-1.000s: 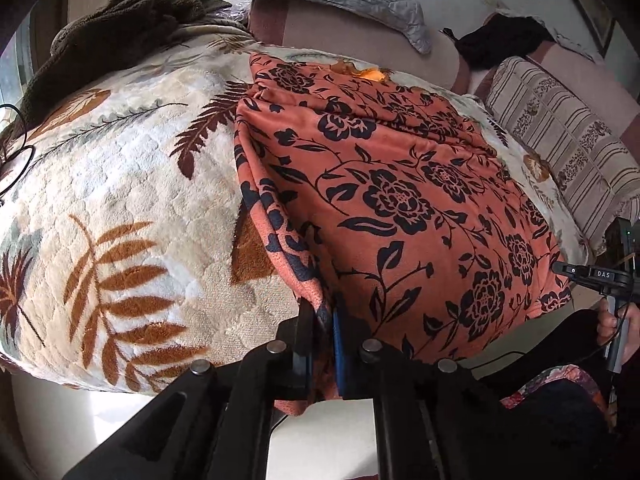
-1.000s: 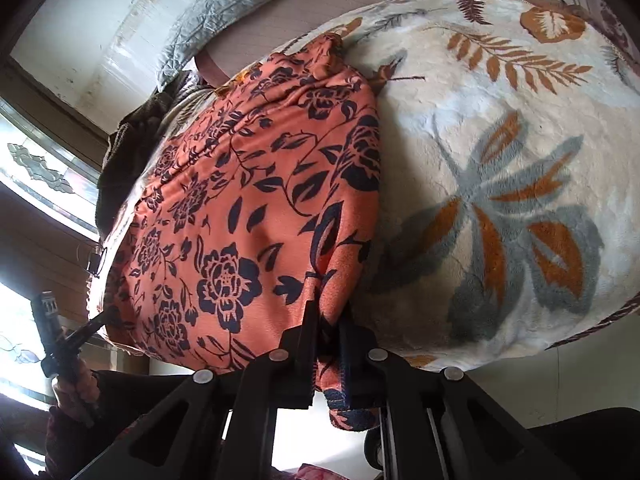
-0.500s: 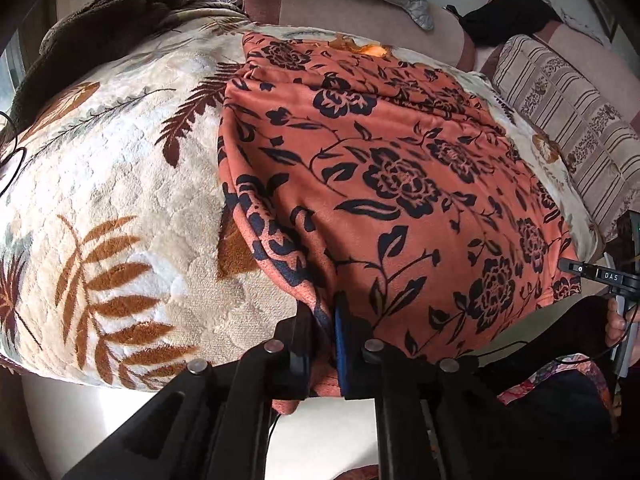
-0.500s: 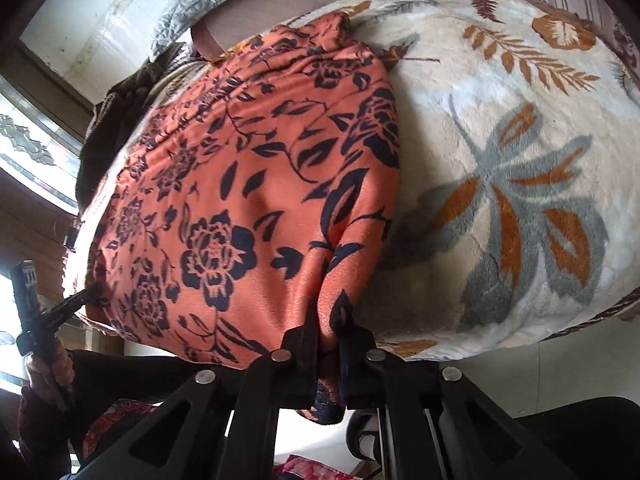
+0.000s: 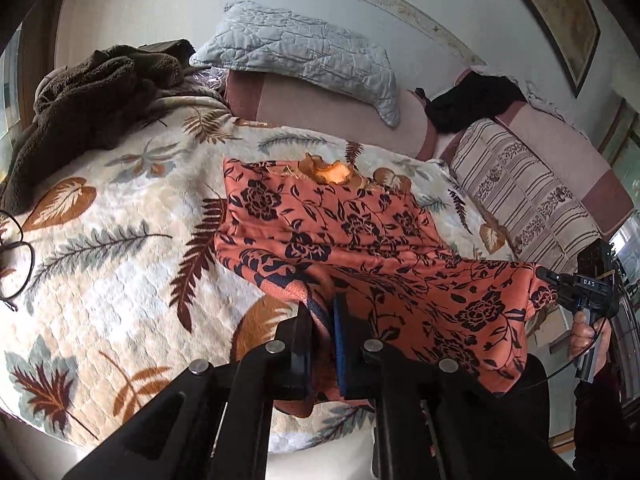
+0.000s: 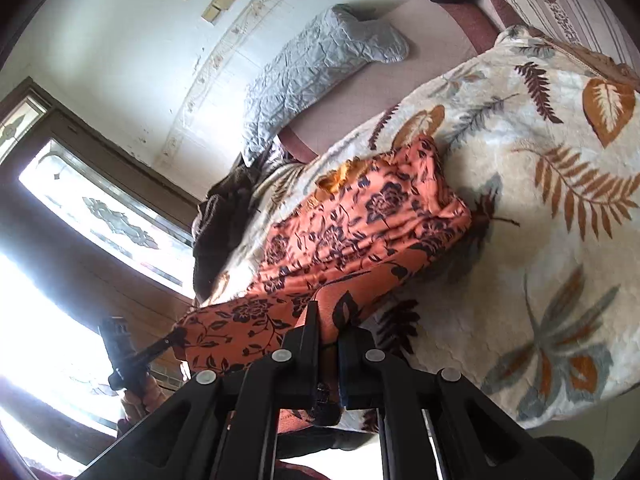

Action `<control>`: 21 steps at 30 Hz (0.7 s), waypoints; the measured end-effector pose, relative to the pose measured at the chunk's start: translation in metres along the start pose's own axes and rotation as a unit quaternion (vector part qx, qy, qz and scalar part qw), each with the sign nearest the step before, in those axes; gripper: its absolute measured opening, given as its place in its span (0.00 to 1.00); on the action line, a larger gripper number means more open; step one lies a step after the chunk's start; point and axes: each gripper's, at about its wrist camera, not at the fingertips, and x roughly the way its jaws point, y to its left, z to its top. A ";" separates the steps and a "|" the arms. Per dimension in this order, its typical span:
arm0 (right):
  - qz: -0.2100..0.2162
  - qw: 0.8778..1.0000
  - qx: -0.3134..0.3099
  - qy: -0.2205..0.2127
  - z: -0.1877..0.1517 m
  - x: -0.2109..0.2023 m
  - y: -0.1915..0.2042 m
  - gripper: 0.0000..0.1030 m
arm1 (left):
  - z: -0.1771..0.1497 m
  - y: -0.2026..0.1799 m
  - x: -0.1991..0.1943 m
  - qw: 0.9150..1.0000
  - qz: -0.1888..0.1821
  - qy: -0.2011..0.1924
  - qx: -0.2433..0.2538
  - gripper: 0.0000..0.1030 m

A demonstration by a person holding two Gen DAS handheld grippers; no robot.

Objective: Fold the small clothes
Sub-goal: 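Lift the hem end with both grippers and fold it over toward the collar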

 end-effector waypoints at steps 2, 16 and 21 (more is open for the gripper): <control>0.007 1.000 0.009 -0.009 0.020 0.005 0.005 0.07 | 0.017 0.006 0.003 1.000 -0.002 -0.004 -0.004 0.09; -0.009 0.983 0.152 -0.098 0.182 0.110 -0.079 0.07 | 0.170 0.071 0.160 0.997 0.032 0.039 -0.054 0.09; -0.020 0.972 0.218 -0.086 0.207 0.182 -0.141 0.10 | 0.181 0.108 0.253 0.989 0.066 0.093 -0.097 0.13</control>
